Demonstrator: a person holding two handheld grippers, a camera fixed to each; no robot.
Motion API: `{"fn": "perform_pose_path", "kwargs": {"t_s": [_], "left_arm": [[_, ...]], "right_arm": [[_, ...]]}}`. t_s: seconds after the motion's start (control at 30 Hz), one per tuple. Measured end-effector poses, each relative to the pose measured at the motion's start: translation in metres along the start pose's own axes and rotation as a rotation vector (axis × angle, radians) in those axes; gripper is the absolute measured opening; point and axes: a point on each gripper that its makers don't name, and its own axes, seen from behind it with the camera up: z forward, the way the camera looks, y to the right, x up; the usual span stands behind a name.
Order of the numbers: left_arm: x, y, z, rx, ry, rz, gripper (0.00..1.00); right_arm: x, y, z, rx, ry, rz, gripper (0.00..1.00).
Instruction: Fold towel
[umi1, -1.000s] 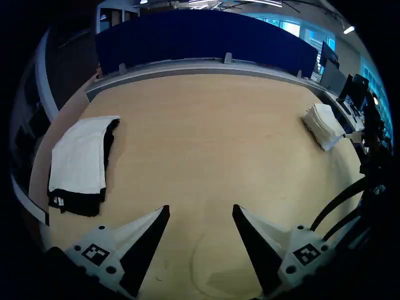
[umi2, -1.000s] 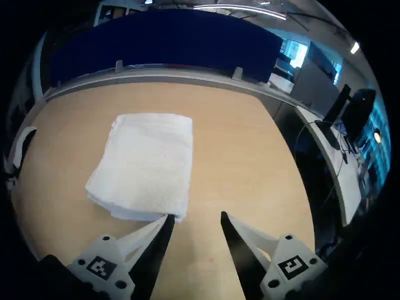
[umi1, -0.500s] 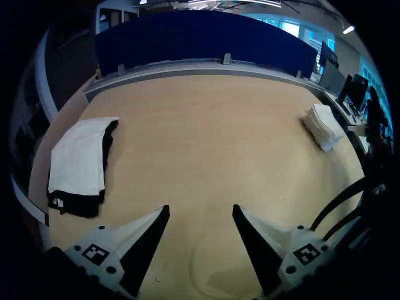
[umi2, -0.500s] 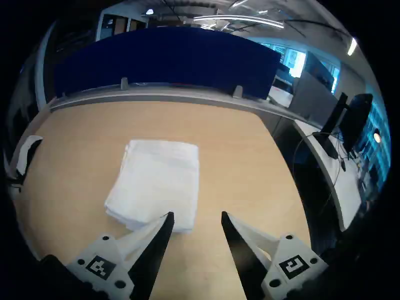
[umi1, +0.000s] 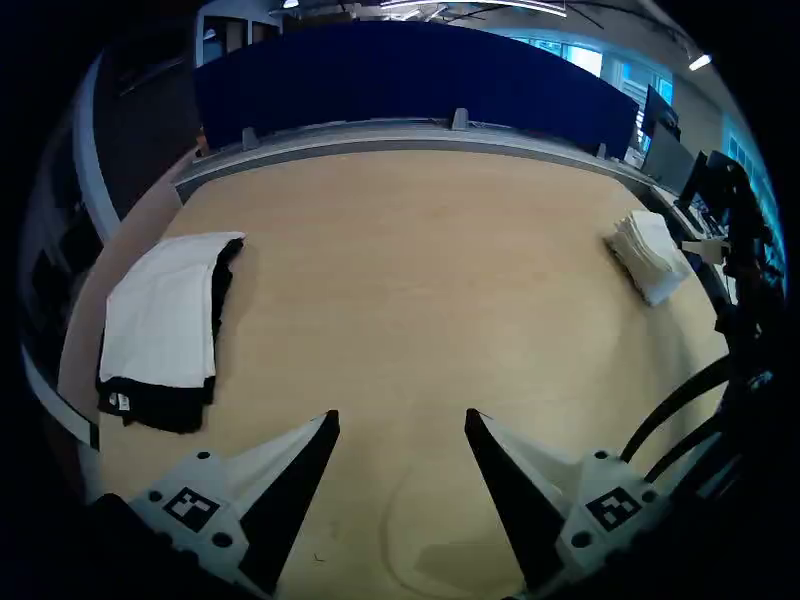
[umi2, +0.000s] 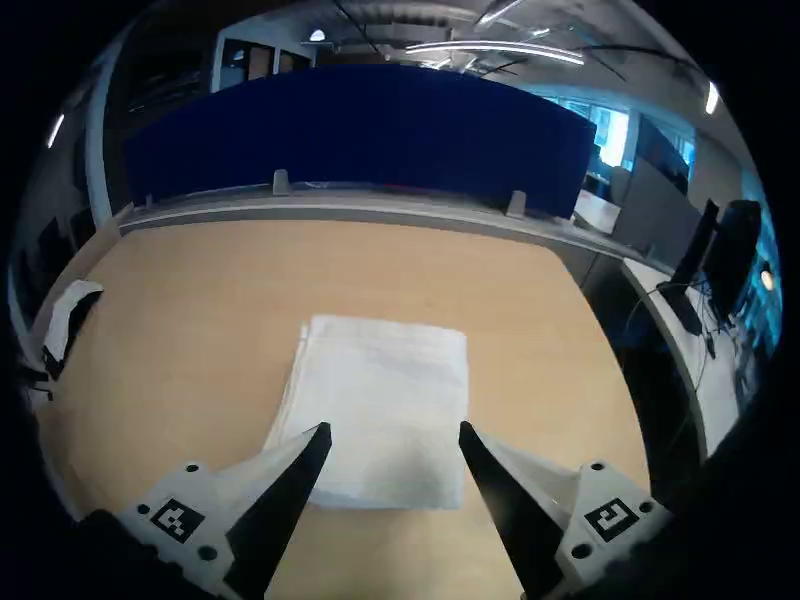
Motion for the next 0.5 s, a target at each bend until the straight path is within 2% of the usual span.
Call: {"fn": "perform_pose_path", "kwargs": {"t_s": [0.27, 0.5], "left_arm": [[0.001, -0.003, 0.001, 0.001, 0.0, -0.005, 0.93], [0.002, -0.001, 0.003, 0.0, -0.001, -0.002, 0.93]], "right_arm": [[-0.004, -0.007, 0.008, 0.014, -0.011, -0.003, 1.0], [-0.038, -0.022, 0.019, 0.04, -0.067, 0.01, 1.0]]}}
